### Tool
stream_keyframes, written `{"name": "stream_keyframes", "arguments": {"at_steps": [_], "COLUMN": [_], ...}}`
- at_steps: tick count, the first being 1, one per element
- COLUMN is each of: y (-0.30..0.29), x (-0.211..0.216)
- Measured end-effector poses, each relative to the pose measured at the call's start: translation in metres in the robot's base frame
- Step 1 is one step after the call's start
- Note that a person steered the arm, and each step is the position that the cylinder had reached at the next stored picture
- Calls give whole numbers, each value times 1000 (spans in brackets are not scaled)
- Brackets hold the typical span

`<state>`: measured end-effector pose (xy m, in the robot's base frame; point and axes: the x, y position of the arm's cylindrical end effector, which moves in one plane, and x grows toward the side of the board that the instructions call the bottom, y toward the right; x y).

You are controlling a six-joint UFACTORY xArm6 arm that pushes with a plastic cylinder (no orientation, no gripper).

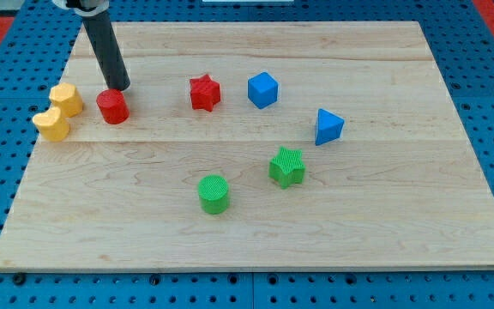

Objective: Push red star slightly upwards

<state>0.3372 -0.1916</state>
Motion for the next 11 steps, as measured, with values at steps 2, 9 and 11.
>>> {"name": "stream_keyframes", "arguments": {"at_steps": [2, 9, 11], "y": [0, 94, 130], "x": [-38, 57, 43]}}
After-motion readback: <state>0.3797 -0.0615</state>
